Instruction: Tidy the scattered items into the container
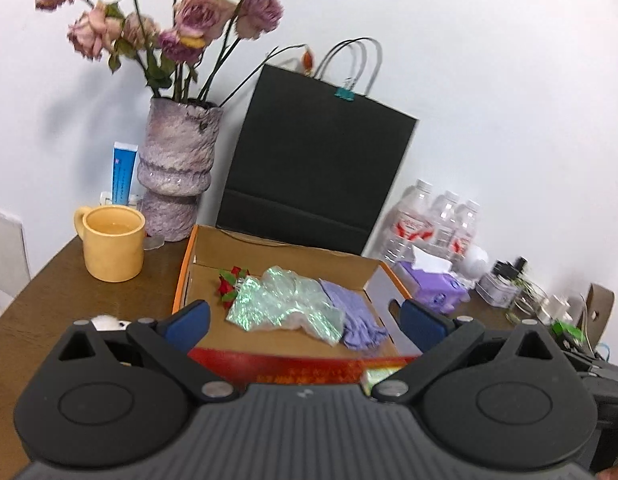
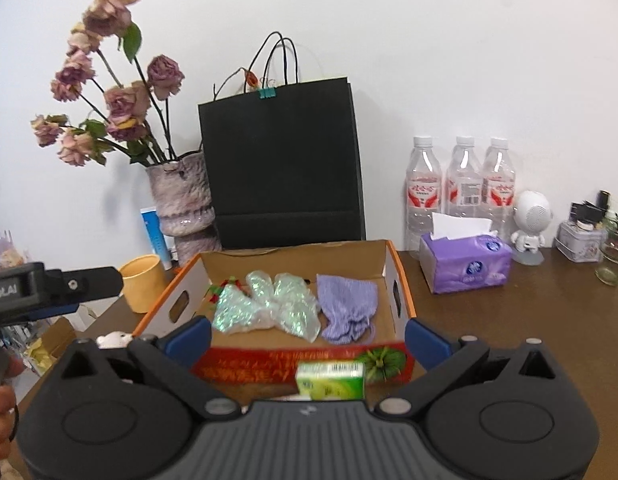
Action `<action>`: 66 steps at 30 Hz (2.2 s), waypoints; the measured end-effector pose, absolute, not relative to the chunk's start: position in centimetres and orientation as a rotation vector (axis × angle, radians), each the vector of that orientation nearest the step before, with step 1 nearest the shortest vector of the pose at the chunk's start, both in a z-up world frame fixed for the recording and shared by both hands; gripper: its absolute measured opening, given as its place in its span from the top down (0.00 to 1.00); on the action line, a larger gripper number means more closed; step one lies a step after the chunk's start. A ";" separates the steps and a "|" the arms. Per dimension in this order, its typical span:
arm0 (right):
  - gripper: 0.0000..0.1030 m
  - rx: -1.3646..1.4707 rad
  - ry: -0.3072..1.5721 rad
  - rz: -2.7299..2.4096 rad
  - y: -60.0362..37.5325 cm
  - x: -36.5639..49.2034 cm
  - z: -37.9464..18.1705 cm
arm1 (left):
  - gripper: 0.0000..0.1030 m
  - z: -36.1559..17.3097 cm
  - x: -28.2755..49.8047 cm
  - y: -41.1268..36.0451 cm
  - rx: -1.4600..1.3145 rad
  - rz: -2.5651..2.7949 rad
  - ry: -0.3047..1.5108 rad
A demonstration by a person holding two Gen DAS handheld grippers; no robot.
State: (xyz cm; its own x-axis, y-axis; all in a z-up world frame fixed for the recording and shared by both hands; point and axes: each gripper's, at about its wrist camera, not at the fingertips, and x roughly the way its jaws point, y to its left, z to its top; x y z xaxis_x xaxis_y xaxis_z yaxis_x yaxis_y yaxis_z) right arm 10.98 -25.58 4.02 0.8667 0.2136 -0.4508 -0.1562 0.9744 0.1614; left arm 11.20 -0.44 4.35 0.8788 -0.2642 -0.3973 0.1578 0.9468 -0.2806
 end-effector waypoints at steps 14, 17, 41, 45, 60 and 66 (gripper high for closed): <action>0.00 0.130 0.462 0.212 -25.1 1.1 5.7 | 0.00 5.2 2.0 0.7 -0.266 -0.241 0.458; 0.00 0.124 0.467 0.188 -25.0 -0.4 5.8 | 0.00 4.9 0.7 0.8 -0.243 -0.224 0.456; 0.00 0.072 0.511 0.173 -23.1 -6.4 4.3 | 0.00 3.0 -5.6 1.3 -0.253 -0.194 0.529; 0.00 0.063 0.518 0.168 -22.9 -6.6 4.1 | 0.00 3.4 -6.1 1.2 -0.245 -0.196 0.520; 0.00 0.061 0.506 0.164 -23.6 -7.5 3.9 | 0.00 3.3 -6.6 1.0 -0.225 -0.172 0.533; 0.00 0.080 0.513 0.168 -24.1 -7.4 3.7 | 0.00 3.4 -6.9 0.9 -0.218 -0.170 0.529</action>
